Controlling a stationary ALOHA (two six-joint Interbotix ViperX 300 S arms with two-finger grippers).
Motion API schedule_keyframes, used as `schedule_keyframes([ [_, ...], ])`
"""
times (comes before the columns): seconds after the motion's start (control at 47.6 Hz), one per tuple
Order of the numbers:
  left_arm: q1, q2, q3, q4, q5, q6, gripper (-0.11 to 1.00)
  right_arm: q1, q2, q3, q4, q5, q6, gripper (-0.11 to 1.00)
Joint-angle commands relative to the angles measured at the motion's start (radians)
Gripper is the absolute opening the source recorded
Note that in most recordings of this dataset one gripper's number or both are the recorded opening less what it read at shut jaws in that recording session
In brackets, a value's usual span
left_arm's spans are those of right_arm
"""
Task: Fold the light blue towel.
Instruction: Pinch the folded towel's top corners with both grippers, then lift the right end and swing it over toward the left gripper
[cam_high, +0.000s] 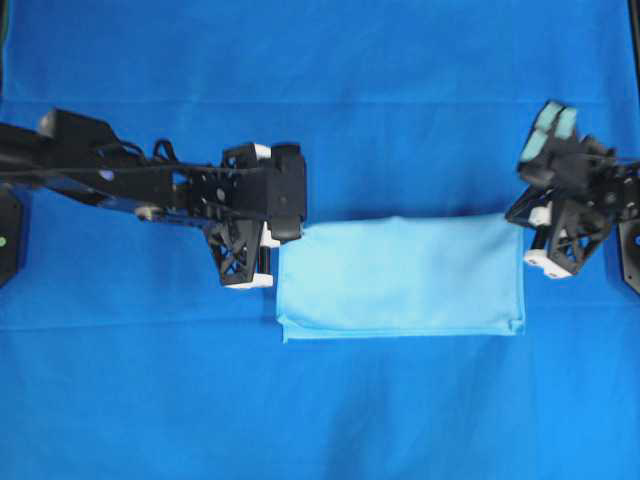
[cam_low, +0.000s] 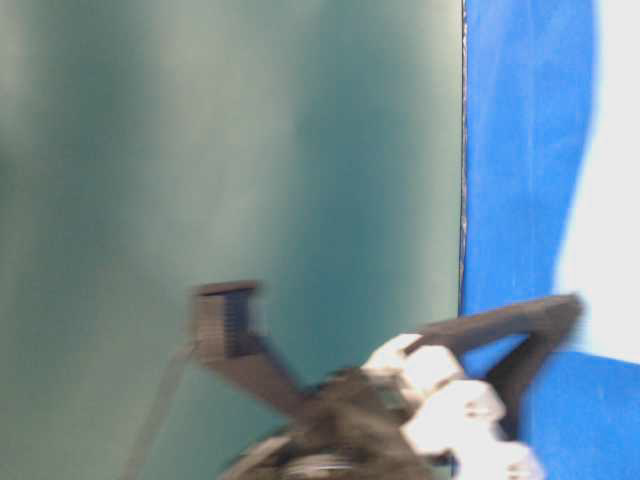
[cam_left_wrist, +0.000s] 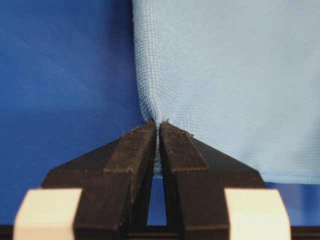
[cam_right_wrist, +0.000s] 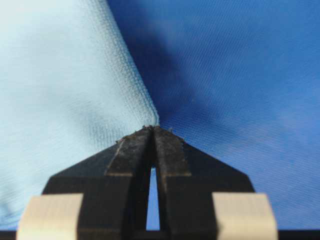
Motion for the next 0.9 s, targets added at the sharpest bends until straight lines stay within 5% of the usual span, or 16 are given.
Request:
schedule_keyframes([
  [0.0,-0.006,-0.083,-0.040,-0.002,0.048,0.000,0.02,0.020,-0.086,-0.037,0.002,0.060,0.003,0.01],
  [0.252,-0.021,-0.202,-0.075,-0.002,0.095,0.012,0.02,0.100,-0.270,-0.100,0.000,0.195,0.014,0.01],
  [0.546,-0.029,-0.247,-0.060,0.000,0.072,0.012,0.02,0.094,-0.290,-0.104,-0.028,0.206,0.025,0.01],
  [0.882,-0.084,-0.232,-0.020,0.000,-0.083,0.011,0.02,-0.103,-0.255,-0.107,-0.206,0.190,0.121,0.01],
])
